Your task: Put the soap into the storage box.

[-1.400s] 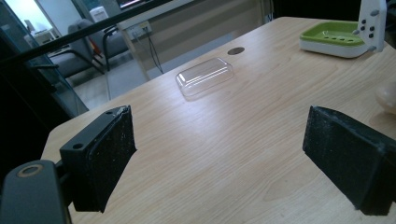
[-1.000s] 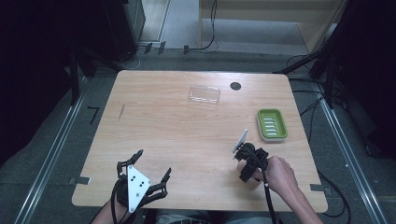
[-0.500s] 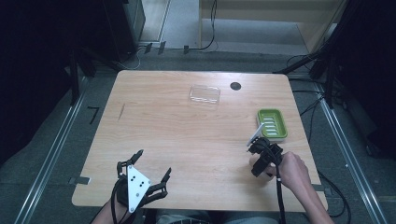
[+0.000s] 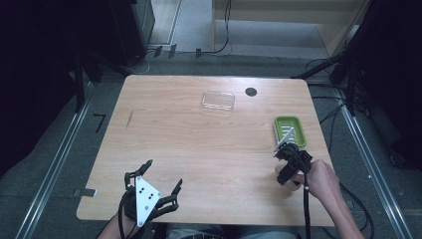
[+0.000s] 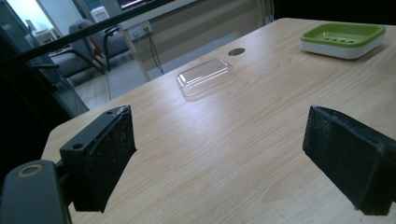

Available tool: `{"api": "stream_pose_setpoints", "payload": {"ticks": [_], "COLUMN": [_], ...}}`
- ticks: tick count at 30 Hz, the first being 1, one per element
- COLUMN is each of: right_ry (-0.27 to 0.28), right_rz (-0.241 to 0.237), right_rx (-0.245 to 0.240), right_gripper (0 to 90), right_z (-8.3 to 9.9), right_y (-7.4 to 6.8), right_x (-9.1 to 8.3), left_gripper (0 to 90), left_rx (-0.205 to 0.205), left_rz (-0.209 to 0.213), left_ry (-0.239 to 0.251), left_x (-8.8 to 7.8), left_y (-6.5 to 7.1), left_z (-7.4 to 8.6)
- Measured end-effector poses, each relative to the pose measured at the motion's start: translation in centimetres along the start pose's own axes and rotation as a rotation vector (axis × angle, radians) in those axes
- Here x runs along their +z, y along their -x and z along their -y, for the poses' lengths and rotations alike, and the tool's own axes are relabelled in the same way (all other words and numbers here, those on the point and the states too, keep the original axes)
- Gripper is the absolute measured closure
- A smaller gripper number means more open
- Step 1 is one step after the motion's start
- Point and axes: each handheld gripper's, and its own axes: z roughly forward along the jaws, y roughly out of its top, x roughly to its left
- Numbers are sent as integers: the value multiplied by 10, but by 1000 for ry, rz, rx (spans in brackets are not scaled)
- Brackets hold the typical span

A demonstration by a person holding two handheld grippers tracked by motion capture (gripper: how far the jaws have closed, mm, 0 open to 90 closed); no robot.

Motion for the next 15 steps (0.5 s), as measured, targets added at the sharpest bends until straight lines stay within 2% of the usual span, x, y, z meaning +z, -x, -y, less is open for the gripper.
{"api": "stream_pose_setpoints", "payload": {"ticks": [7, 8, 15], "right_ry": [-4, 0, -2], "right_rz": [-1, 2, 3], "right_rx": [17, 34, 59], "right_gripper": [334, 335, 335], "right_z": [1, 1, 2], "right_y": [7, 10, 19], "right_x": [-2, -4, -8], "left_gripper": [99, 99, 99], "left_rx": [0, 0, 2], "left_rz": [1, 2, 5], "left_ry": [2, 2, 5], "left_x": [0, 0, 1], "left_y": [0, 0, 1], "left_z": [0, 0, 0]}}
